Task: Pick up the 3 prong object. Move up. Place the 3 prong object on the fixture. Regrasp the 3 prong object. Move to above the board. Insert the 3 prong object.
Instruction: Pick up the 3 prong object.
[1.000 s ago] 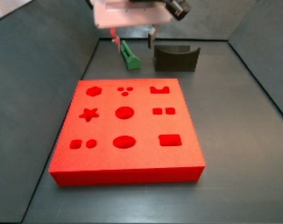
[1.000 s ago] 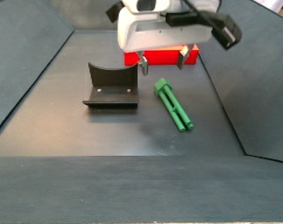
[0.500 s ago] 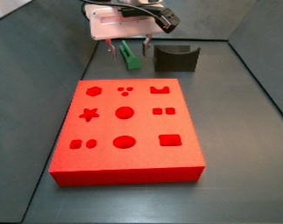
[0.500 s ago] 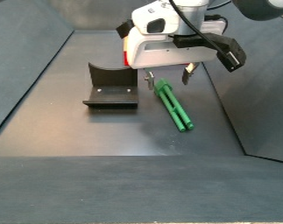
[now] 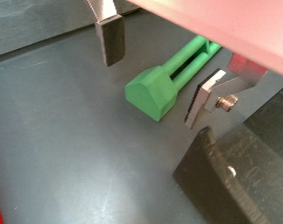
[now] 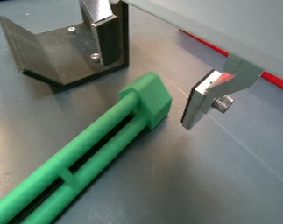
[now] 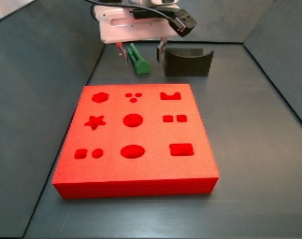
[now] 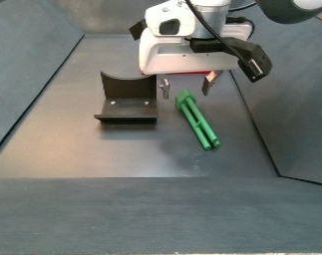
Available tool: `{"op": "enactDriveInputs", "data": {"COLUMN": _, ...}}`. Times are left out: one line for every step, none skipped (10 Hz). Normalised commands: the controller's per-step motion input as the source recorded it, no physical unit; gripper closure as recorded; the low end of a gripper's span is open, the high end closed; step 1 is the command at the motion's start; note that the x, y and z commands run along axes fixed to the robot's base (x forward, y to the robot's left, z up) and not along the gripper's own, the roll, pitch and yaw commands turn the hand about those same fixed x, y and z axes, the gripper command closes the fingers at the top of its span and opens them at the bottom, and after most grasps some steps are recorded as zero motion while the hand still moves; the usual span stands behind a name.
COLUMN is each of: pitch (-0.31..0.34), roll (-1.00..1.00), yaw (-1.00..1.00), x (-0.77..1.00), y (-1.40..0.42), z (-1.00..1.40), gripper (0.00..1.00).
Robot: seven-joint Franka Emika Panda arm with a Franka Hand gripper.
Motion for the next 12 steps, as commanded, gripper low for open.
{"op": "enactDriveInputs", "data": {"pitch": -0.029, "roll": 0.0, "yaw": 0.0, "x": 0.0, "y": 0.0, "z": -0.05, "gripper": 0.0}}
{"op": "enactDriveInputs", "data": {"pitch": -0.046, "roll": 0.0, "yaw": 0.0, "x": 0.0, "y": 0.0, "z": -0.14, "gripper": 0.0}}
{"op": "enactDriveInputs", "data": {"pitch": -0.061, "roll": 0.04, "yaw": -0.02, "x": 0.0, "y": 0.0, "z": -0.27, "gripper": 0.0}}
{"op": "enactDriveInputs", "data": {"pitch": -0.021, "roll": 0.1, "yaw": 0.0, "x": 0.0, "y": 0.0, "z": -0.33, "gripper": 0.0}}
{"op": "enactDriveInputs", "data": {"pitch": 0.0, "roll": 0.11, "yaw": 0.0, "x": 0.0, "y": 0.0, "z": -0.42, "gripper": 0.0}}
{"op": "enactDriveInputs", "data": {"pitch": 0.0, "roll": 0.04, "yaw": 0.0, "x": 0.0, "y": 0.0, "z": -0.28, "gripper": 0.0}}
{"op": "enactDriveInputs", "data": {"pitch": 0.0, "roll": 0.0, "yaw": 0.0, "x": 0.0, "y": 0.0, "z": 0.0, "gripper": 1.0}}
{"op": "enactDriveInputs", "data": {"pitch": 0.0, "roll": 0.0, "yaw": 0.0, "x": 0.0, "y": 0.0, "z": 0.0, "gripper": 1.0}}
{"op": "enactDriveInputs", "data": {"pitch": 0.0, "roll": 0.0, "yaw": 0.0, "x": 0.0, "y": 0.0, "z": 0.0, "gripper": 1.0}}
{"op": "enactDriveInputs", "data": {"pitch": 0.0, "roll": 0.0, "yaw": 0.0, "x": 0.0, "y": 0.0, "z": 0.0, "gripper": 1.0}}
{"op": "enactDriveInputs", "data": {"pitch": 0.0, "roll": 0.0, "yaw": 0.0, "x": 0.0, "y": 0.0, "z": 0.0, "gripper": 1.0}}
{"op": "enactDriveInputs", "data": {"pitch": 0.0, "roll": 0.0, "yaw": 0.0, "x": 0.0, "y": 0.0, "z": 0.0, "gripper": 1.0}}
